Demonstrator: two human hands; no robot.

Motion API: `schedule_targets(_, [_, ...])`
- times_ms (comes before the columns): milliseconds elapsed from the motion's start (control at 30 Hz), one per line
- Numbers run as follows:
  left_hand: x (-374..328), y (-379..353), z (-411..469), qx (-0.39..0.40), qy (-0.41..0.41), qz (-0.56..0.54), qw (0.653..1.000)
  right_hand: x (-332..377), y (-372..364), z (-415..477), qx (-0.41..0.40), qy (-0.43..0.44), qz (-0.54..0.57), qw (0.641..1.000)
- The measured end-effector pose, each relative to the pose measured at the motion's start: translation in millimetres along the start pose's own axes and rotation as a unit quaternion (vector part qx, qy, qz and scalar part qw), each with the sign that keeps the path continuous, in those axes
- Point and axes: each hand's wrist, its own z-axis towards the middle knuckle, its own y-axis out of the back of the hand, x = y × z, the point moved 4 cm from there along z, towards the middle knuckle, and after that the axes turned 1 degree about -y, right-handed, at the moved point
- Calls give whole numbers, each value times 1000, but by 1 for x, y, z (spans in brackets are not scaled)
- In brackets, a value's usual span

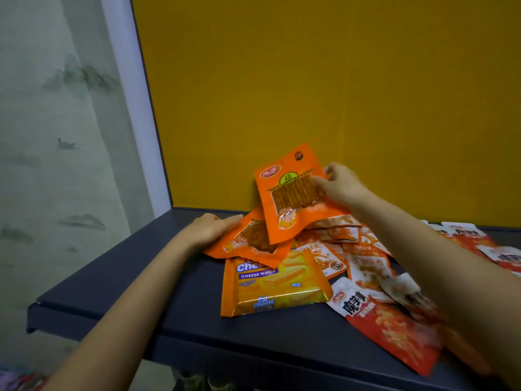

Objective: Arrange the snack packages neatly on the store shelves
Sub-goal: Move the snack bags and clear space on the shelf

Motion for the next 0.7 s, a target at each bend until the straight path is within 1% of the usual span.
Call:
schedule_targets(100, [-3, -5, 3, 33, 26, 13, 999, -32, 31, -3, -48, -33, 77, 995])
schedule_targets(167, [-3, -8, 5, 43, 35, -6, 998, -55, 44, -8, -65, -69, 114, 989])
schedule_targets(233, [-4, -8, 6, 43, 33, -6, 998, -73, 51, -16, -70, -96, 122, 985])
schedule_targets(300, [-5, -6, 6, 50, 25, 18, 998, -87, 56, -22, -78, -113, 128, 982])
schedule_targets(467, [-10, 3, -1, 66, 15, 52, 996, -102, 63, -31, -86, -132, 155, 975])
schedule_targets(600, [-13, 6, -7, 64, 19, 15, 998, -106, 71, -41, -88, -135, 161, 974])
schedule_targets(700, [-16, 4, -13, 81, 21, -13, 996, -109, 79, -49, -90, -135, 171, 972])
